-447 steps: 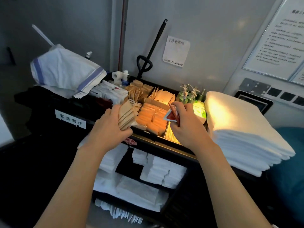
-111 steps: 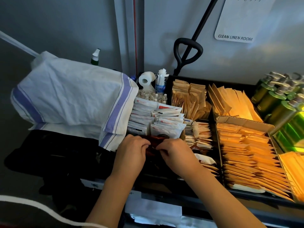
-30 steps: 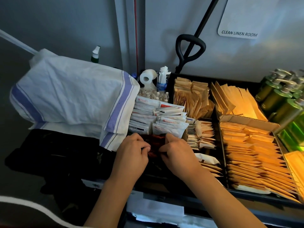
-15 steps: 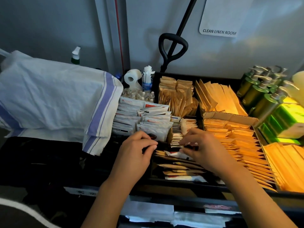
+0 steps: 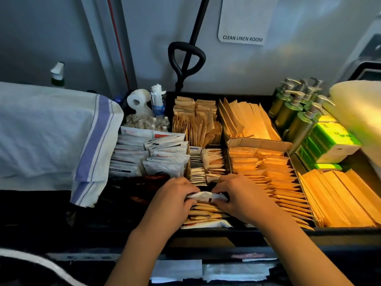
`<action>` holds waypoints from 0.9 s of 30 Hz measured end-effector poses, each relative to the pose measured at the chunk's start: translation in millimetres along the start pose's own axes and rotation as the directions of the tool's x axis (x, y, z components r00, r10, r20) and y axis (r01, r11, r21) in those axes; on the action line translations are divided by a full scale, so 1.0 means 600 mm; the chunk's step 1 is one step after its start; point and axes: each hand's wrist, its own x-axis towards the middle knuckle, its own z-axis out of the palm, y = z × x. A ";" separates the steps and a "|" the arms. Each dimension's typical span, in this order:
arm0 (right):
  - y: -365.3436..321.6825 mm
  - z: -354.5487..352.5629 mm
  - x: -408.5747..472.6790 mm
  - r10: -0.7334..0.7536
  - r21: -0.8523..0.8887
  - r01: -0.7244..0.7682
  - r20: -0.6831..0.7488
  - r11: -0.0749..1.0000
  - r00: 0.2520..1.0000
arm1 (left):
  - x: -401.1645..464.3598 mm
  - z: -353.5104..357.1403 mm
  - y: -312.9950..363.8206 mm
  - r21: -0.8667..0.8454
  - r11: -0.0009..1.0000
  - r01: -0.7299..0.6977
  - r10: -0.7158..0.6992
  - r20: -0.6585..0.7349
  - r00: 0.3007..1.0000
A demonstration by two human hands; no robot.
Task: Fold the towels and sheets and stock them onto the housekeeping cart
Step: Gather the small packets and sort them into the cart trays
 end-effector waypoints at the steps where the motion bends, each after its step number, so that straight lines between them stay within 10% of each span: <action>1: -0.001 -0.001 0.001 -0.011 -0.004 0.011 -0.002 1.000 1.000 | 0.000 0.003 0.001 0.014 1.000 -0.003 0.003 0.005 1.000; 8: -0.003 -0.013 -0.007 -0.020 0.114 0.046 -0.220 0.992 0.975 | -0.007 -0.007 0.007 0.023 0.999 -0.041 0.045 -0.189 0.981; 17: 0.010 -0.031 0.014 0.093 0.390 0.000 -0.220 0.921 0.971 | -0.001 -0.040 0.012 -0.431 0.902 0.010 -0.173 -0.341 0.924; 27: 0.000 -0.097 0.061 -0.056 0.314 0.171 -0.344 0.934 0.937 | 0.013 -0.108 0.003 -0.364 0.929 0.065 -0.248 -0.484 0.839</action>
